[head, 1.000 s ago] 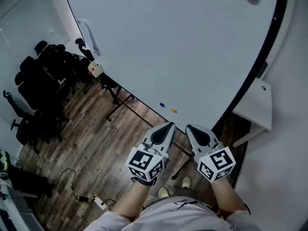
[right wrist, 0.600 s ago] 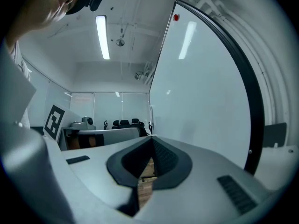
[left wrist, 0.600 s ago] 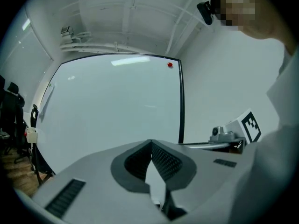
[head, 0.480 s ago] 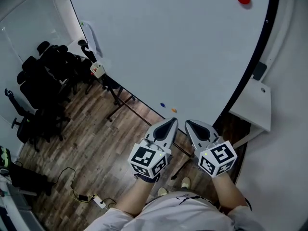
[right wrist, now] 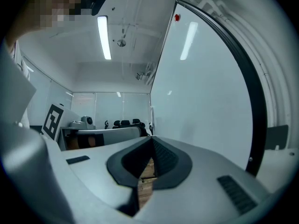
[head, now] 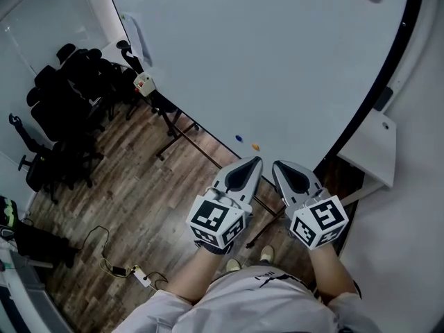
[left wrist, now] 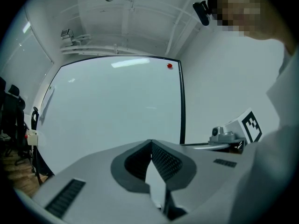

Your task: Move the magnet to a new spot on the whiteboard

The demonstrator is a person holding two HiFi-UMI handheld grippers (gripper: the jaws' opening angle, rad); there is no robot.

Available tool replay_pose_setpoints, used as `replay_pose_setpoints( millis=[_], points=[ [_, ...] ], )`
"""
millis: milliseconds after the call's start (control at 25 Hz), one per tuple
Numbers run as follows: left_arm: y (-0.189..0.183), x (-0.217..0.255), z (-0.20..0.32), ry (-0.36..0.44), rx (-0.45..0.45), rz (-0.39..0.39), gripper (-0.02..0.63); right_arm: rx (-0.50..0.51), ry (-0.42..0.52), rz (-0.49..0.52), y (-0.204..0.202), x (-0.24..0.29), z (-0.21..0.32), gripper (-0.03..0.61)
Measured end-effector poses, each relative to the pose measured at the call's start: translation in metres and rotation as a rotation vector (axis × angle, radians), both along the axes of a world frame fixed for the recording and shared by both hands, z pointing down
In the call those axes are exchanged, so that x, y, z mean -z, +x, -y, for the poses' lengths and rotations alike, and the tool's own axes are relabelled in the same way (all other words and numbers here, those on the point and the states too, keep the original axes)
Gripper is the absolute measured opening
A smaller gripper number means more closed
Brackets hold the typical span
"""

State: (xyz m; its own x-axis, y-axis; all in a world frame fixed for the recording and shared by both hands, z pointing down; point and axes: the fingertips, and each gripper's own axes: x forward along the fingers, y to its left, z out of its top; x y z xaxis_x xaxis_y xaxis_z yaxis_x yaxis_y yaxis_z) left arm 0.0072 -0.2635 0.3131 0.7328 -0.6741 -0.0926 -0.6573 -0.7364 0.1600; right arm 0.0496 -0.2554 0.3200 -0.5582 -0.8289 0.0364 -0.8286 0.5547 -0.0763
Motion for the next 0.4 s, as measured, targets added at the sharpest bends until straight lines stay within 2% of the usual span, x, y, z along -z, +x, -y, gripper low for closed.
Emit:
replay_pose_setpoints(
  millis=[400],
  points=[
    [-0.0016, -0.0024, -0.0019, 0.002, -0.002, -0.002, 0.012, -0.001, 0.005, -0.005, -0.0022, -0.0013, -0.0019, 0.006]
  ],
)
